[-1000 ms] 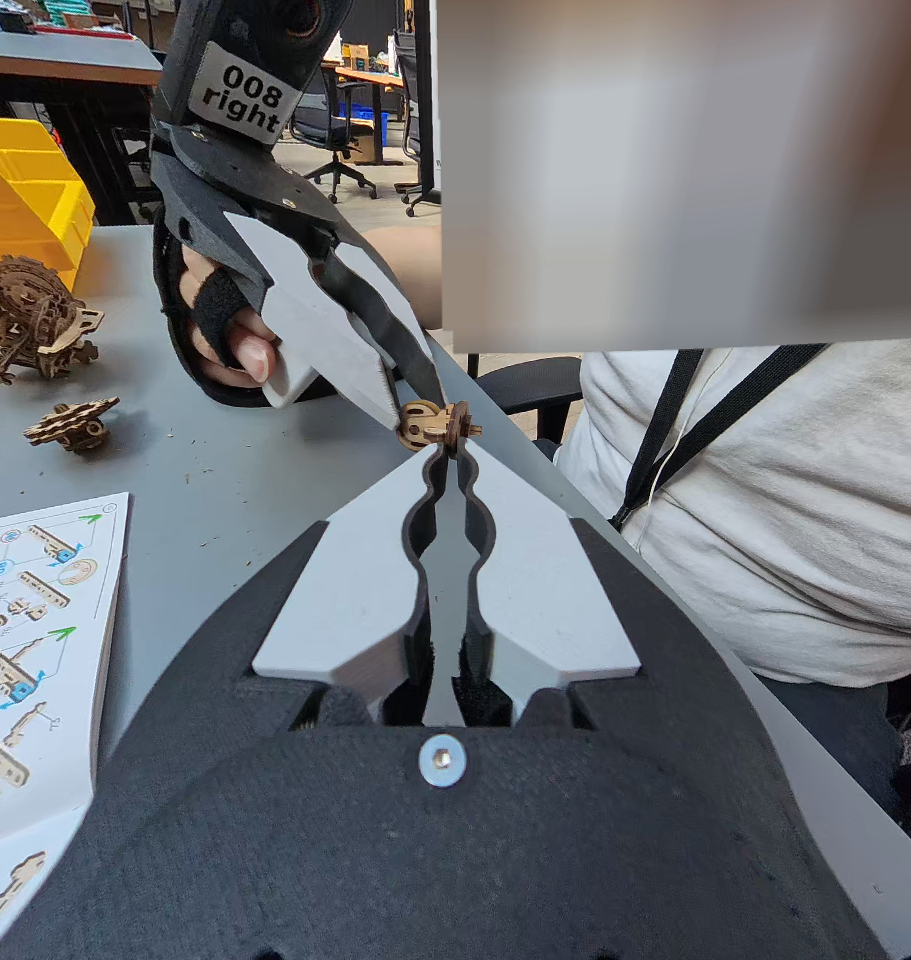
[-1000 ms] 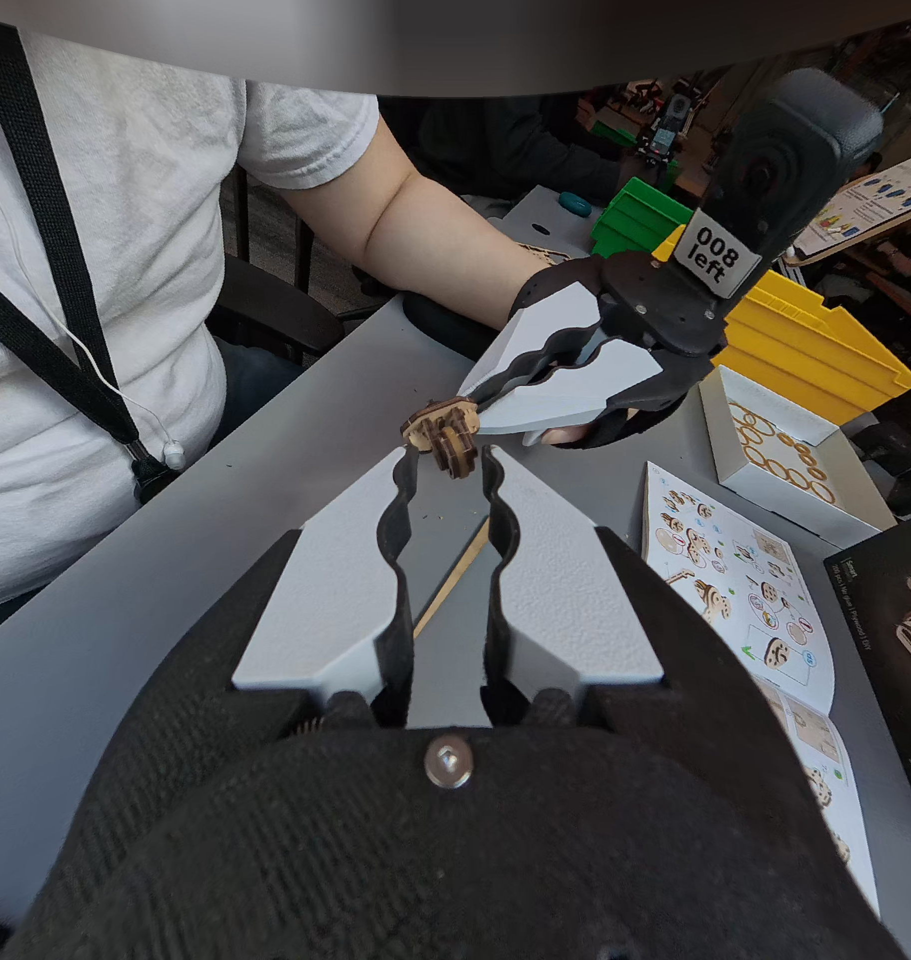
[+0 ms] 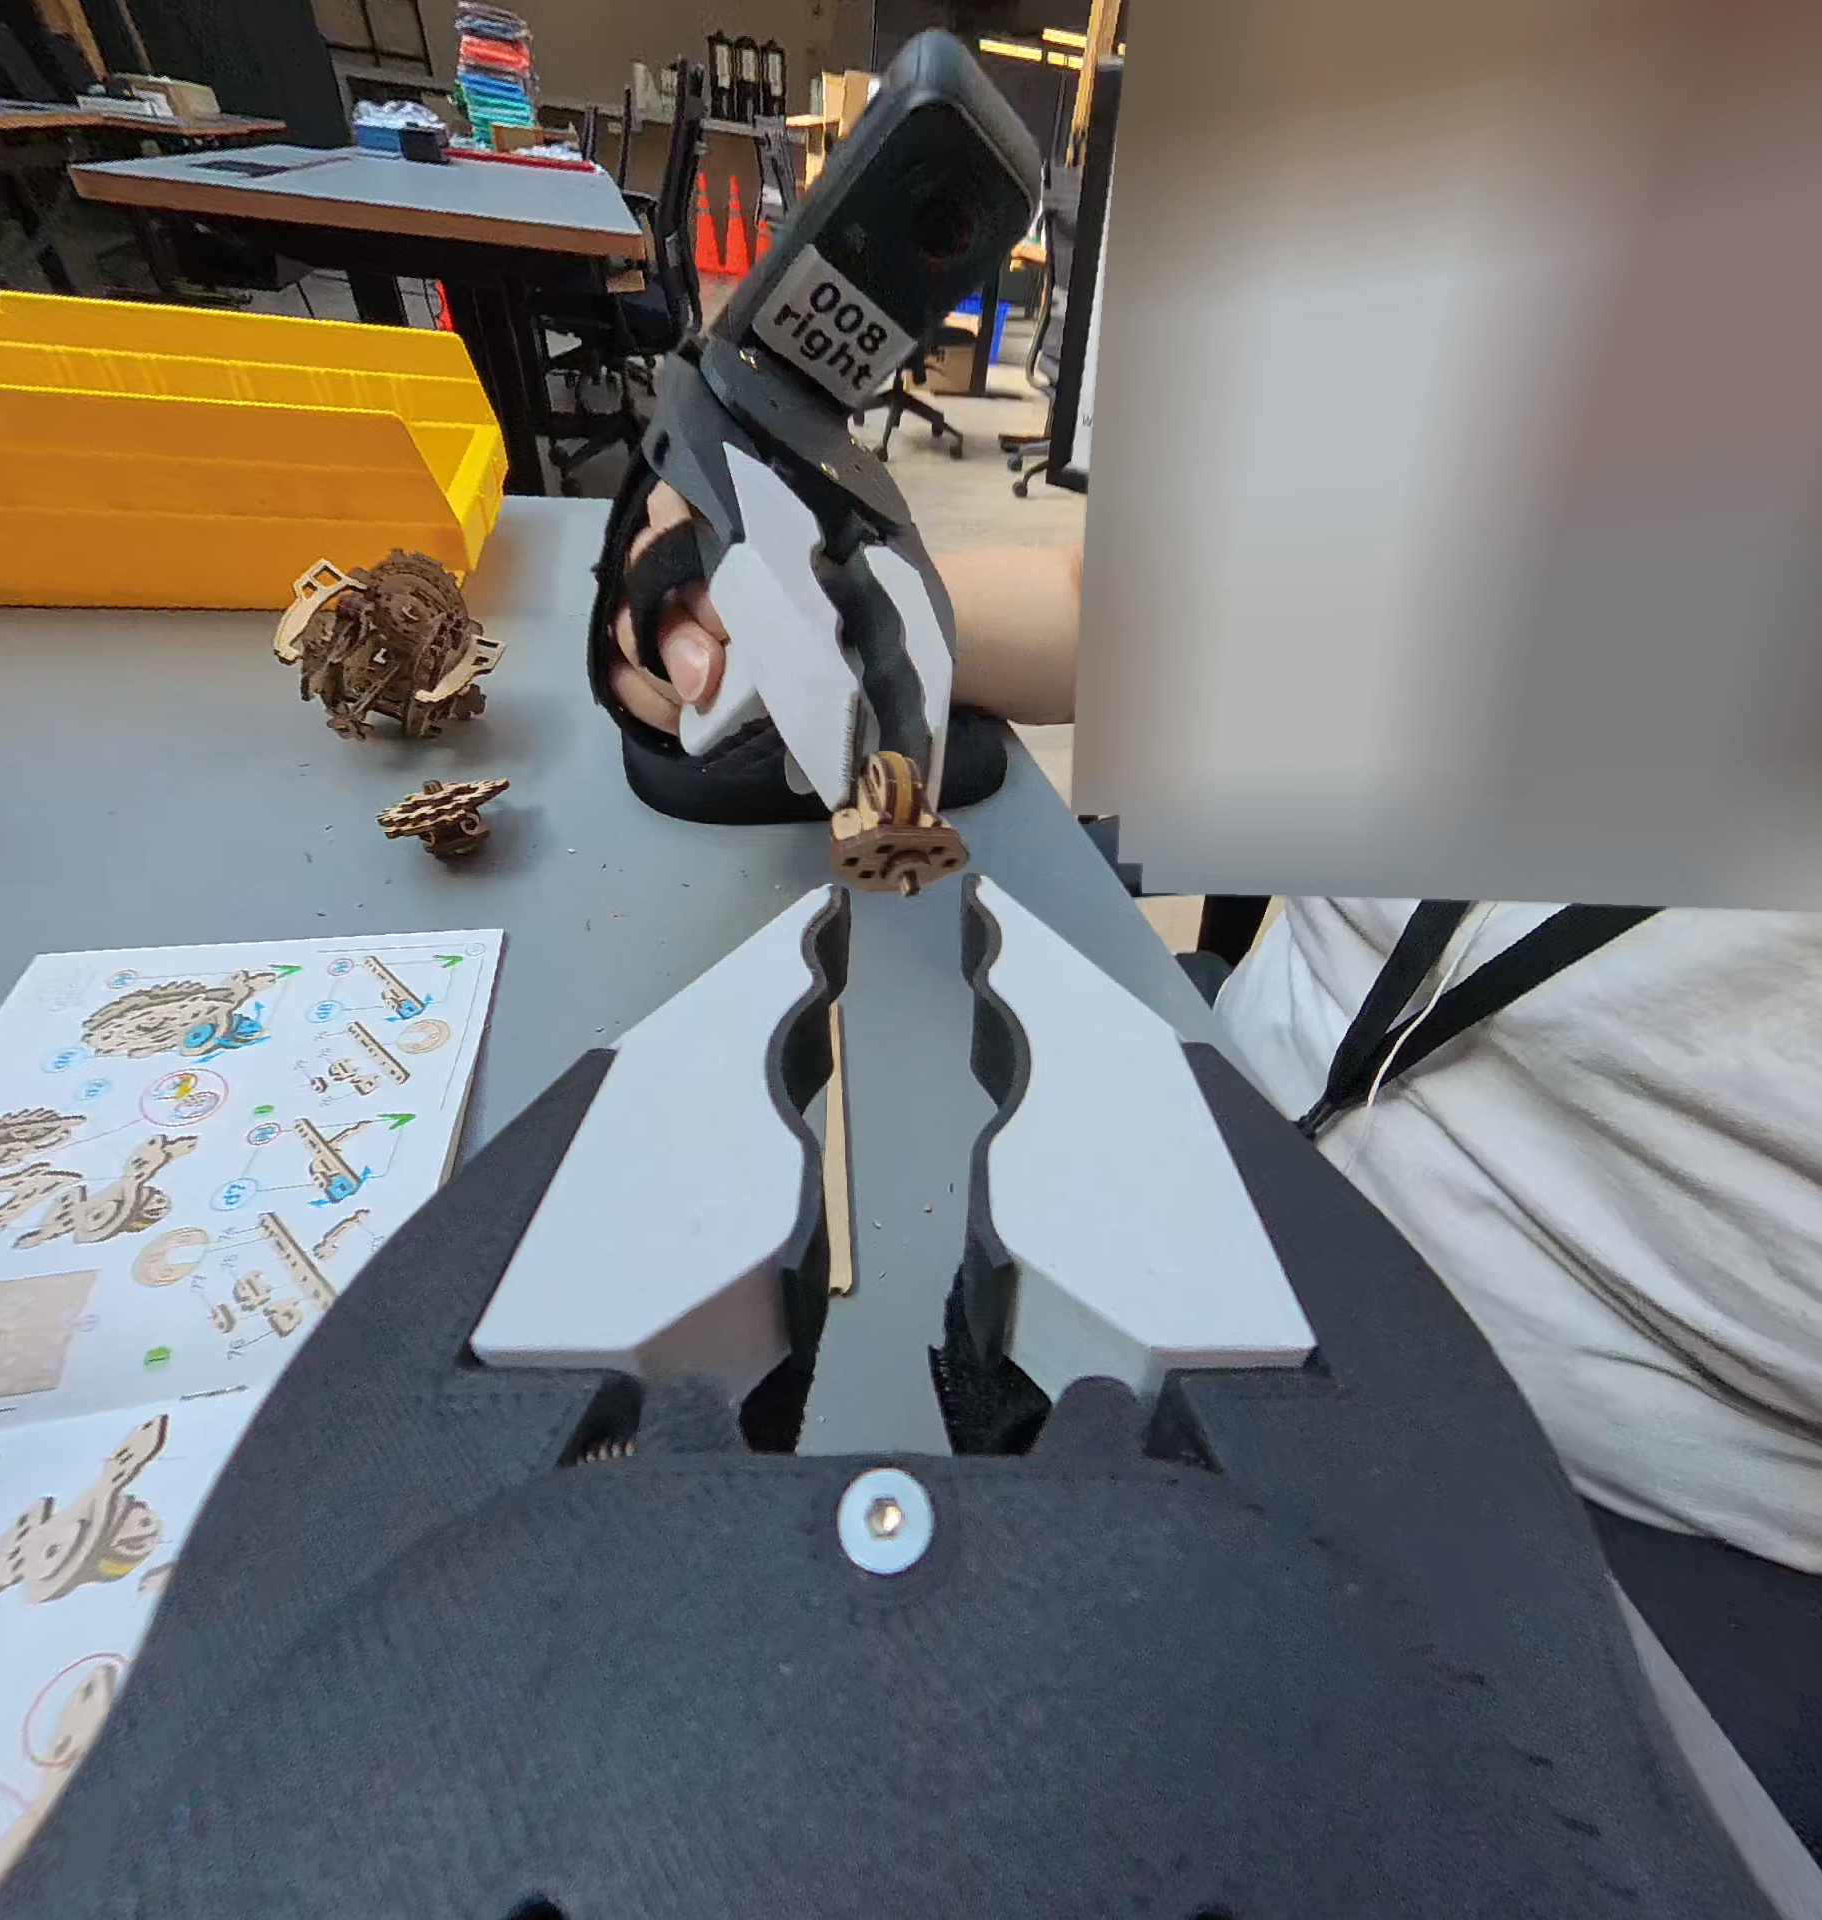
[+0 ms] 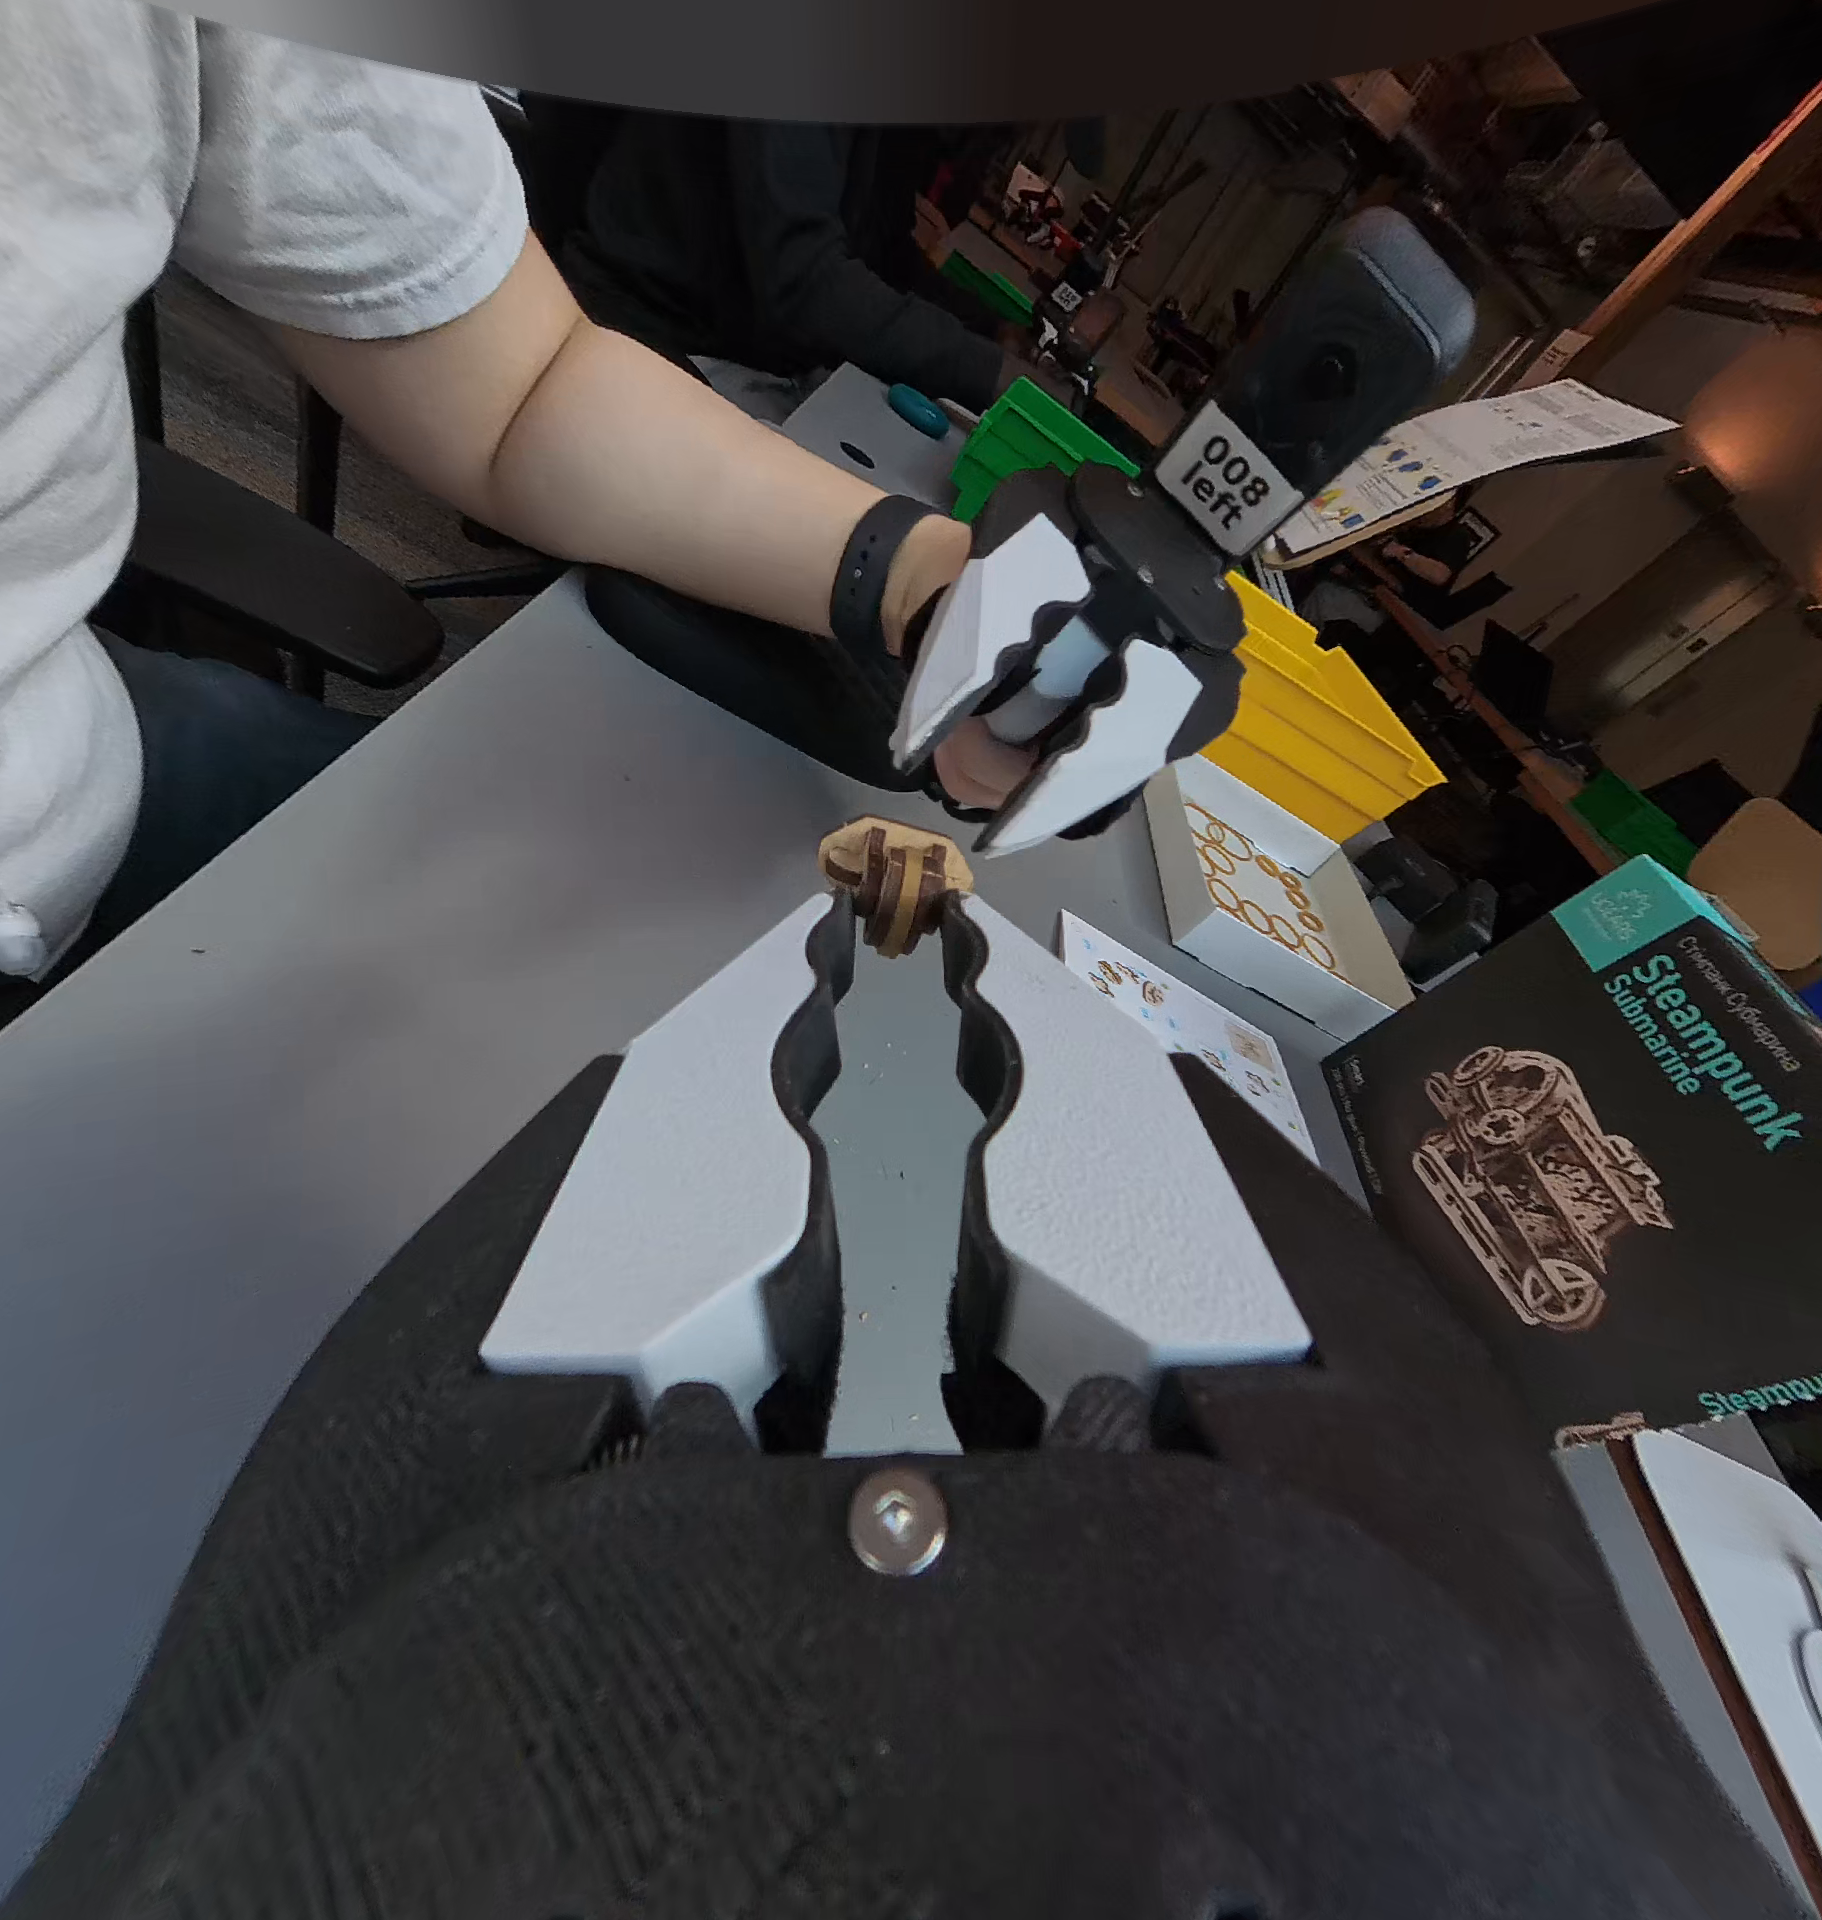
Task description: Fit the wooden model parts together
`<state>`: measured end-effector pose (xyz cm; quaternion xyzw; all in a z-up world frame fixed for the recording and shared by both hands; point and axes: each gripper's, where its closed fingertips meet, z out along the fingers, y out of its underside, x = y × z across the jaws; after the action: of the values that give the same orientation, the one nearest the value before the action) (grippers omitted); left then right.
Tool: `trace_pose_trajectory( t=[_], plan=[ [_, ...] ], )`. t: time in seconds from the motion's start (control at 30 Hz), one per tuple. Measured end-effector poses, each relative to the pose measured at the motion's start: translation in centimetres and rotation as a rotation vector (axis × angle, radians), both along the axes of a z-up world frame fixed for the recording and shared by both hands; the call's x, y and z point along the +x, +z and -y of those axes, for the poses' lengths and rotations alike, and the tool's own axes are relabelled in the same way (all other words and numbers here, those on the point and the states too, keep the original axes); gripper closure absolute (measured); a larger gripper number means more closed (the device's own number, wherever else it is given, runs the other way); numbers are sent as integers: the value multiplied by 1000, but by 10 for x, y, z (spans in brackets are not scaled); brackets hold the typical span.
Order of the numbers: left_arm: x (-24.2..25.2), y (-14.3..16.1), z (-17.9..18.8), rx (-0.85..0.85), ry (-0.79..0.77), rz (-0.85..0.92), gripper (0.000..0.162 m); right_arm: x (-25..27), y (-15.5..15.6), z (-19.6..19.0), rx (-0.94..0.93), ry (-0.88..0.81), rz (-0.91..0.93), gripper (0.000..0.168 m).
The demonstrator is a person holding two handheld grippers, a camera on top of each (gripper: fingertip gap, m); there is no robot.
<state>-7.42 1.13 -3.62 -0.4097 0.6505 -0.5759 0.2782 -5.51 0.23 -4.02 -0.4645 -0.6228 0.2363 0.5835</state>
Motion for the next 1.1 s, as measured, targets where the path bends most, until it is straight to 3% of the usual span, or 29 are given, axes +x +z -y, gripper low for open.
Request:
trace_pose_trajectory(
  t=[0.13, 0.37, 0.6, 0.9, 1.0, 1.1],
  plan=[
    [13, -16, 2, 206, 89, -13, 155, 5, -6, -9, 44, -61, 49, 152],
    [23, -49, -9, 447, 168, -71, 162, 5, -25, -18, -100, -69, 57, 153],
    [21, -70, -15, 374, 165, -151, 162, 7, -53, -29, -269, -96, 107, 153],
    [11, -112, -29, 361, 144, -395, 162, 4, -94, -32, -274, -119, 269, 152],
    [7, -121, -31, 394, 131, -429, 162, 6, -94, -36, -302, -133, 258, 144],
    [7, -121, -31, 367, 136, -437, 162, 2, -78, -41, -393, -139, 131, 145]
  ],
)
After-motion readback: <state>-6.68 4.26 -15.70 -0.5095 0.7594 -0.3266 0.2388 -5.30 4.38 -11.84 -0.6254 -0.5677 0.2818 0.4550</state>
